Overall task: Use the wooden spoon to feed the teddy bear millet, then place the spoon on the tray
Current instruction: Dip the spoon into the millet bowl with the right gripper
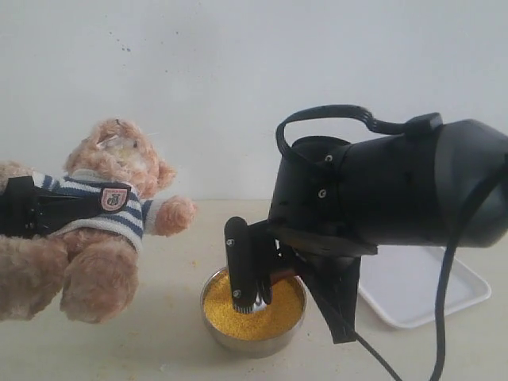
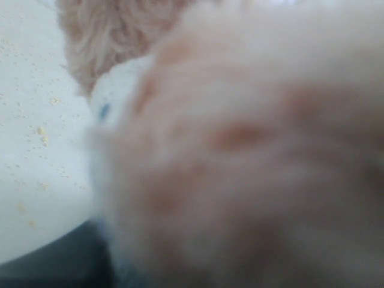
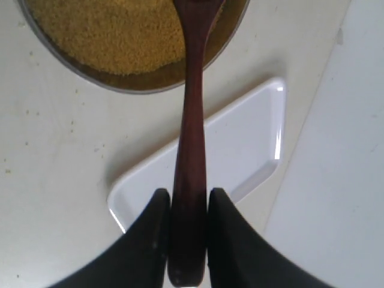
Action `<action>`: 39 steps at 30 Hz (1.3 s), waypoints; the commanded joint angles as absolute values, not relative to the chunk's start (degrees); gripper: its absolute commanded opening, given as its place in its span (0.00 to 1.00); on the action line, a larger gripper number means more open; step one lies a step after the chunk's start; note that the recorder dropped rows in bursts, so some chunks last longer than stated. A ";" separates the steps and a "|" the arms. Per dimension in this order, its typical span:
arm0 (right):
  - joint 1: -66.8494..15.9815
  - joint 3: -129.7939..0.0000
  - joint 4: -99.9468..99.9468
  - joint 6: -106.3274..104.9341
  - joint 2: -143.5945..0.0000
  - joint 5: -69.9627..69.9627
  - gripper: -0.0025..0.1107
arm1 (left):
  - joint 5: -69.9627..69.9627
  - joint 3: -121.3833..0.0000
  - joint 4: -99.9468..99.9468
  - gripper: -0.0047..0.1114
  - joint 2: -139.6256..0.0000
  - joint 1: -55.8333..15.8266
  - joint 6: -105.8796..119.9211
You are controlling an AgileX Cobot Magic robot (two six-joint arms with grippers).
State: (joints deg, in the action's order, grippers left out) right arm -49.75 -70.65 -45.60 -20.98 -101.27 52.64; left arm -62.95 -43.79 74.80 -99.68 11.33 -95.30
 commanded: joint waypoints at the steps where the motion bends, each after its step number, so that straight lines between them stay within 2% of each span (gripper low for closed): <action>1: -49.10 -70.97 -45.27 -21.29 -101.48 56.85 0.02 | -64.73 -43.65 74.38 0.07 -99.35 11.43 -94.97; 6: -49.10 -70.97 -42.96 -21.55 -101.59 59.58 0.02 | -64.73 -43.65 74.38 0.07 -99.35 11.43 -94.97; 16: -49.10 -70.97 -37.78 -13.58 -101.59 52.25 0.02 | -65.05 -43.65 74.53 0.07 -99.35 11.43 -94.97; 25: -49.10 -70.97 -37.88 -11.29 -101.59 52.32 0.02 | -65.05 -43.65 74.53 0.07 -99.35 11.43 -94.97; 39: -45.12 -70.97 -36.19 -8.02 -99.84 50.72 0.02 | -64.40 -43.65 73.90 0.07 -99.35 11.43 -94.97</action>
